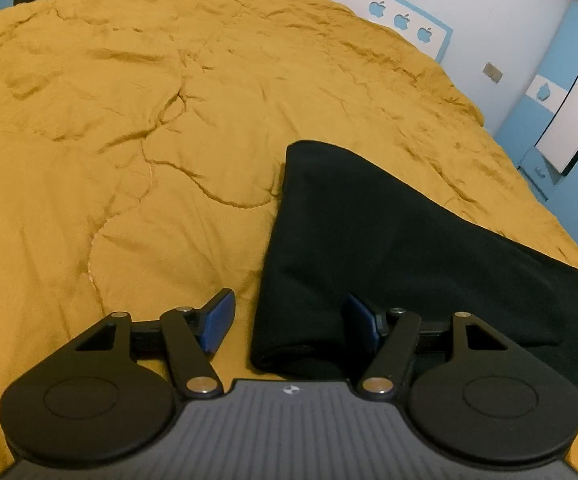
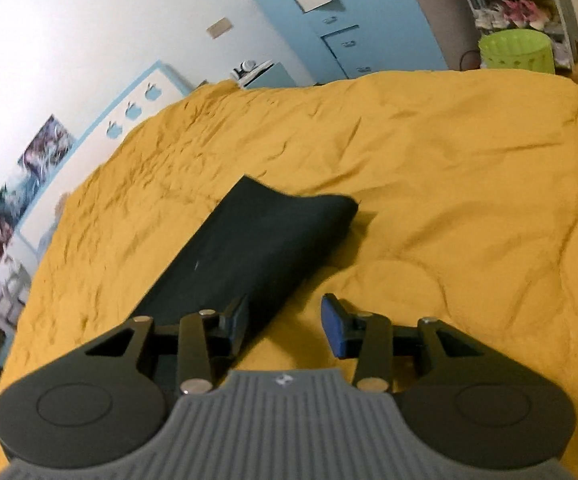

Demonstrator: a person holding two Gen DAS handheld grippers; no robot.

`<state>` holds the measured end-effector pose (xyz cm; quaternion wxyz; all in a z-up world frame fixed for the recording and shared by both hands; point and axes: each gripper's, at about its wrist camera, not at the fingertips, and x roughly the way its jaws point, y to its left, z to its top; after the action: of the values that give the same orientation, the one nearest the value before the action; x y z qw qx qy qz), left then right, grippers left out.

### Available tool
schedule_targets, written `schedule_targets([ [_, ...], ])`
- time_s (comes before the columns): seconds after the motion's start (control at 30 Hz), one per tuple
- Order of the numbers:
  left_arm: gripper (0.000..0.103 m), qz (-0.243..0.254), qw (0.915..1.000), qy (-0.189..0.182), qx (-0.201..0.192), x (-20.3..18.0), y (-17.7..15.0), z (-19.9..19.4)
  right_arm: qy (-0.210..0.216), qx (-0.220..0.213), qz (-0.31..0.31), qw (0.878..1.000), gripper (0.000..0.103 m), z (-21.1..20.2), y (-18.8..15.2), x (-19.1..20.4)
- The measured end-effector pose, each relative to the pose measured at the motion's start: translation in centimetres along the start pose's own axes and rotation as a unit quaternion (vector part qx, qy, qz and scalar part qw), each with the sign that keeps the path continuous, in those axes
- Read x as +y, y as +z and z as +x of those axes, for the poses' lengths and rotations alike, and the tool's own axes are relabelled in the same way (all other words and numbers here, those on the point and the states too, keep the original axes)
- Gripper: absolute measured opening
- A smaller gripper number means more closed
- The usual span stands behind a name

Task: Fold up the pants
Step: 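Grasp the trouser end with the right gripper while the left gripper holds the fold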

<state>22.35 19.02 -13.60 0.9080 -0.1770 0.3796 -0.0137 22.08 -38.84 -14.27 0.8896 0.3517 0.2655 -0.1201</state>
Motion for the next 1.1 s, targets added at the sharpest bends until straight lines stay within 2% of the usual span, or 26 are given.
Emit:
schedule_targets([
  [0.1,0.070,0.014,0.9990,0.041,-0.012,-1.9,0.7,-1.4,0.007,-0.008,0.027,1.000,0.041,1.1,0.9,-0.3],
  [0.17,0.070,0.025,0.9969,0.056,-0.050,-4.0,0.9,-3.1,0.015,-0.009,0.052,0.999,0.041,1.9,1.3,-0.8],
  [0.23,0.070,0.049,0.9947,0.044,-0.079,-7.3,1.1,-4.6,0.023,-0.010,0.066,0.997,0.043,3.0,1.7,-1.0],
  [0.3,0.076,0.072,0.9935,0.017,-0.086,-11.1,1.3,-5.4,0.038,-0.010,0.062,0.997,0.043,4.0,1.8,-1.0],
  [0.43,0.080,0.131,0.9884,-0.055,-0.052,-20.2,1.0,-4.0,0.060,-0.008,0.057,0.997,0.042,4.8,1.6,-1.3],
  [0.5,0.079,0.157,0.9832,-0.089,-0.029,-24.8,0.4,-2.3,0.076,-0.009,0.063,0.995,0.036,5.2,1.5,-1.7],
  [0.63,0.076,0.178,0.9762,-0.123,0.017,-31.7,-0.9,1.4,0.125,-0.013,0.089,0.988,0.024,5.6,1.2,-3.3],
  [0.73,0.075,0.201,0.9717,-0.115,0.045,-35.4,-2.0,4.2,0.147,-0.007,0.122,0.982,0.019,5.6,1.2,-4.4],
  [0.8,0.072,0.220,0.9686,-0.095,0.066,-36.5,-2.9,6.0,0.150,0.000,0.126,0.981,0.017,5.7,1.4,-4.4],
  [0.93,0.073,0.247,0.9619,-0.062,0.100,-38.0,-5.0,8.5,0.159,0.014,0.141,0.977,0.015,5.9,1.7,-4.6],
  [1.1,0.075,0.214,0.9673,-0.075,0.113,-36.7,-5.0,8.8,0.161,0.016,0.132,0.978,0.012,5.3,1.9,-3.9],
])
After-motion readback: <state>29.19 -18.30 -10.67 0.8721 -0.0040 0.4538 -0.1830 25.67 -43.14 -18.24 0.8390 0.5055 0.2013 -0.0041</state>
